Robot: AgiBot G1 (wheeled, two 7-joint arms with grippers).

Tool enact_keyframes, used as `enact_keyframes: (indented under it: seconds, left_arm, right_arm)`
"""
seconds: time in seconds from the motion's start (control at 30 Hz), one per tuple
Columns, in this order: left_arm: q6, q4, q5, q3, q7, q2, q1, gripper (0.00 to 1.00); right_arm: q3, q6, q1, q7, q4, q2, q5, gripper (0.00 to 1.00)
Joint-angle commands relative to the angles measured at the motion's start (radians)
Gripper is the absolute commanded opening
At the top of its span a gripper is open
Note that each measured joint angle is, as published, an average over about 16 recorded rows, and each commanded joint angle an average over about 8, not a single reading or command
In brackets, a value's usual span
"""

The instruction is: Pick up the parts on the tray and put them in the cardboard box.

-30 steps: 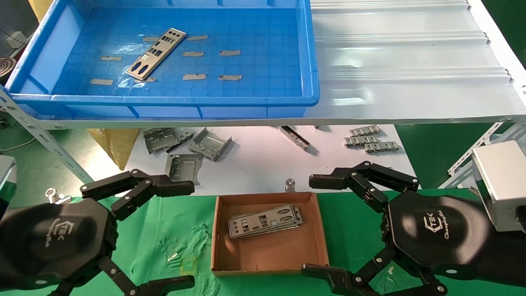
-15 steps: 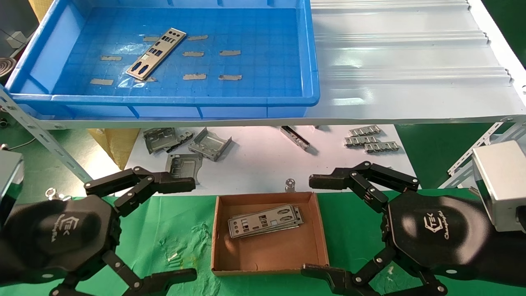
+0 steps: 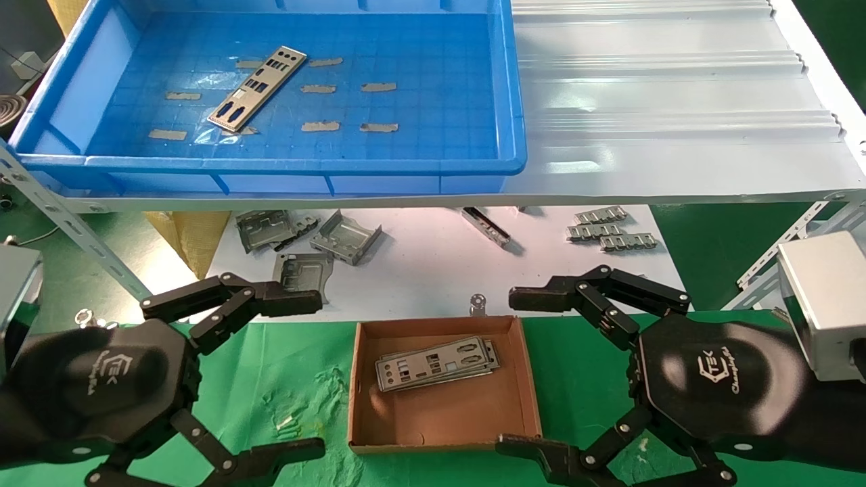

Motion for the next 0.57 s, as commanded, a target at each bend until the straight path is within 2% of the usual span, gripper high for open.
enact_keyframes:
  seconds: [0.03, 0.57]
  left_arm:
    - [0.0, 0.001, 0.0, 0.0, 0.0, 0.0, 0.0, 1.0]
    - [-0.001, 0.002, 0.001, 0.001, 0.001, 0.001, -0.001, 1.0]
  right_arm:
    - [0.0, 0.0, 0.0, 0.0, 0.0, 0.0, 0.0, 1.0]
    - [0.0, 0.0, 0.0, 0.0, 0.0, 0.0, 0.0, 1.0]
